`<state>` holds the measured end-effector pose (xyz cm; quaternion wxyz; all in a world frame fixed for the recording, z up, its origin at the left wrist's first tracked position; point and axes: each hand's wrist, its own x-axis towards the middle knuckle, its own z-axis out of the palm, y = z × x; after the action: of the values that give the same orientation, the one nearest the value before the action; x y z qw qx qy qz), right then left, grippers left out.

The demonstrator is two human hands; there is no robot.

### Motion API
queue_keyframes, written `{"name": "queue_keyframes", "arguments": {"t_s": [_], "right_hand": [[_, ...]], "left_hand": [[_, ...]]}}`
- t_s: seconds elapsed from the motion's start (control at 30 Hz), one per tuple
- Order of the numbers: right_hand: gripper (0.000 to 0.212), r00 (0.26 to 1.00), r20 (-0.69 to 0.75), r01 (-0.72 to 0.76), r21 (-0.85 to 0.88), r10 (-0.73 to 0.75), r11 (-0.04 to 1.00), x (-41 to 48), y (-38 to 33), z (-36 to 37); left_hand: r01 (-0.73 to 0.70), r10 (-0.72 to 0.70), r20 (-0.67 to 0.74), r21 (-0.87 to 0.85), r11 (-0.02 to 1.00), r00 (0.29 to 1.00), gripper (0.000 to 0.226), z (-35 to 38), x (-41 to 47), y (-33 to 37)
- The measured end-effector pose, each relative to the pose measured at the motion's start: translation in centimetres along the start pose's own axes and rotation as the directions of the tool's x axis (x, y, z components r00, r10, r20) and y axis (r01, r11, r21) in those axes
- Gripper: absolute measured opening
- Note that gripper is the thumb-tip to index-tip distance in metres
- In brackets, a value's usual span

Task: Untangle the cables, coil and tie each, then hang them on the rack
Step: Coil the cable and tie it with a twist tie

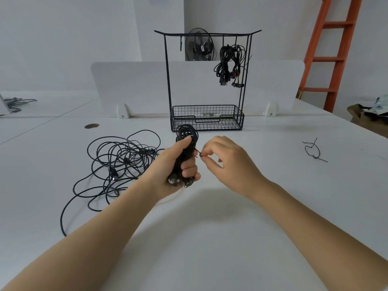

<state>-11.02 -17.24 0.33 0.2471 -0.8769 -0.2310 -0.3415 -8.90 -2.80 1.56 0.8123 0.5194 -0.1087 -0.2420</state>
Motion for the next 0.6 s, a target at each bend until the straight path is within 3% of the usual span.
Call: {"name": "queue_keyframes", "arguments": {"t_s": [0.07, 0.17, 0.27, 0.37, 0.5, 0.6], "right_hand": [[0.012, 0.991, 0.067, -0.125, 0.181, 0.114, 0.976, 0.1, -0.5, -0.3], [0.014, 0.933, 0.171, -0.359, 0.403, 0.316, 0.842, 0.3, -0.7, -0.7], [0.024, 0.910, 0.176, -0.410, 0.506, 0.375, 0.759, 0.3, -1.0, -0.7], [0.028, 0.923, 0.128, -0.380, 0.459, 0.364, 0.803, 0.1, -1.6, -0.4], [0.013, 0.932, 0.043, -0.346, 0.404, 0.361, 0.847, -0.2, -1.8, -0.1], [0.013, 0.953, 0.028, -0.294, 0.319, 0.302, 0.901, -0.2, -1.6, 0.2]], "left_hand": [[0.021, -0.019, 0.029, -0.071, 0.997, 0.999, 0.029, 0.0, -0.1, 0.0], [0.026, -0.018, 0.071, -0.116, 0.993, 0.997, 0.030, 0.1, -0.2, -0.1], [0.039, -0.027, 0.095, -0.125, 0.991, 0.995, 0.029, 0.2, -0.3, 0.0], [0.090, -0.071, 0.135, -0.140, 0.986, 0.988, 0.034, 0.1, -0.3, -0.1], [0.143, -0.115, 0.186, -0.143, 0.979, 0.976, 0.039, 0.2, -0.4, -0.3], [0.151, -0.125, 0.191, -0.128, 0.980, 0.974, 0.040, 0.2, -0.4, -0.4]]}}
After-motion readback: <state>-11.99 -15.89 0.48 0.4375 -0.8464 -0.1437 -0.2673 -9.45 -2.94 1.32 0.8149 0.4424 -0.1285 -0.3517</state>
